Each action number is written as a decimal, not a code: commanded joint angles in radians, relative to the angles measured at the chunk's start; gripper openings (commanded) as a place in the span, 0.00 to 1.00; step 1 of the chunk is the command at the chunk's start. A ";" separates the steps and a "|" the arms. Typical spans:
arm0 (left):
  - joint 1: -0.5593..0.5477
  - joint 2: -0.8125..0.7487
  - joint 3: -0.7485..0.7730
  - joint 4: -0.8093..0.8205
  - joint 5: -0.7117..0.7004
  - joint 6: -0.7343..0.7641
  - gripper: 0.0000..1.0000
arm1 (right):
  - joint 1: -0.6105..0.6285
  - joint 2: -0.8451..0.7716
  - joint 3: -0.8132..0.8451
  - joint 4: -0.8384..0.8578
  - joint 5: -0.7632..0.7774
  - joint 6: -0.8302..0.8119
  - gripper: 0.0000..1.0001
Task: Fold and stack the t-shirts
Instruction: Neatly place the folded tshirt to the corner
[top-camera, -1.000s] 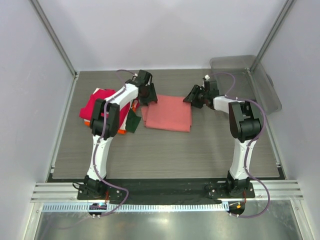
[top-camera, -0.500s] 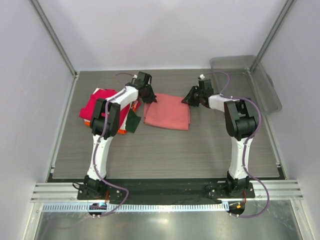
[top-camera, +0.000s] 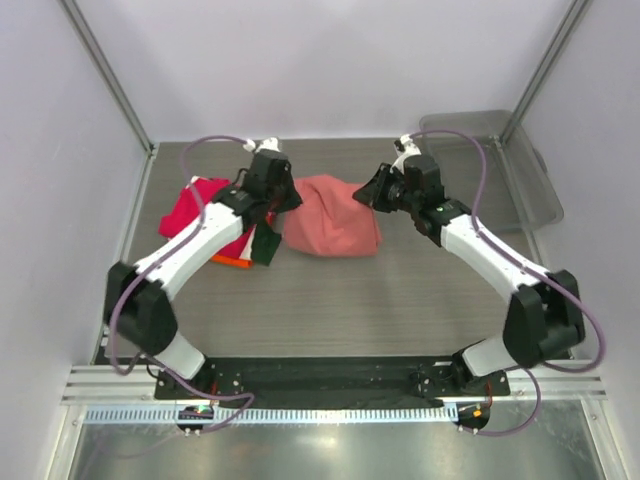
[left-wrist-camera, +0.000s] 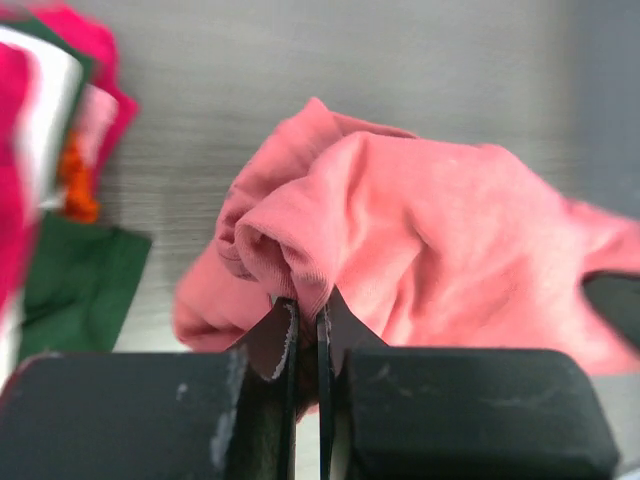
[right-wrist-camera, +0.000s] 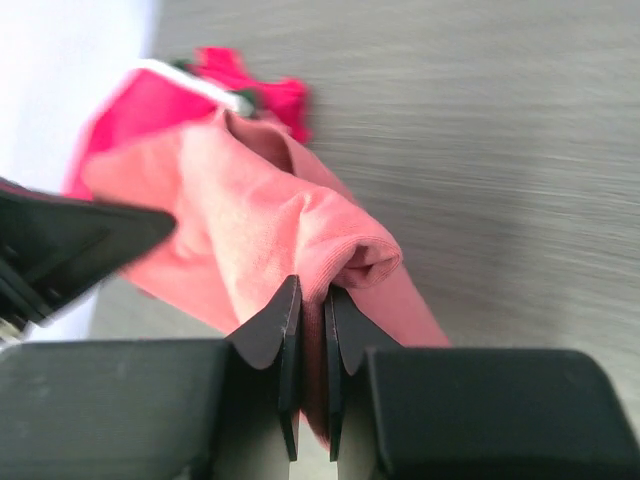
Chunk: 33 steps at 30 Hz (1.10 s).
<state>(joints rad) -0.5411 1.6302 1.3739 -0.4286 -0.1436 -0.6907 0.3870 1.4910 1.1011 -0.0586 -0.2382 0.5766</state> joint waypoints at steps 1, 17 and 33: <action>0.018 -0.220 -0.067 -0.106 -0.094 0.019 0.00 | 0.082 -0.129 -0.001 -0.105 0.072 -0.018 0.01; 0.513 -0.387 0.164 -0.524 -0.145 0.212 0.00 | 0.496 0.137 0.456 -0.179 0.272 0.071 0.01; 0.785 -0.084 0.431 -0.544 0.002 0.217 0.00 | 0.555 0.578 0.945 -0.191 0.307 0.097 0.01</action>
<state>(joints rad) 0.2096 1.5124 1.7359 -1.0161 -0.1474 -0.4873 0.9417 2.0636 1.9640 -0.2417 0.0261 0.6804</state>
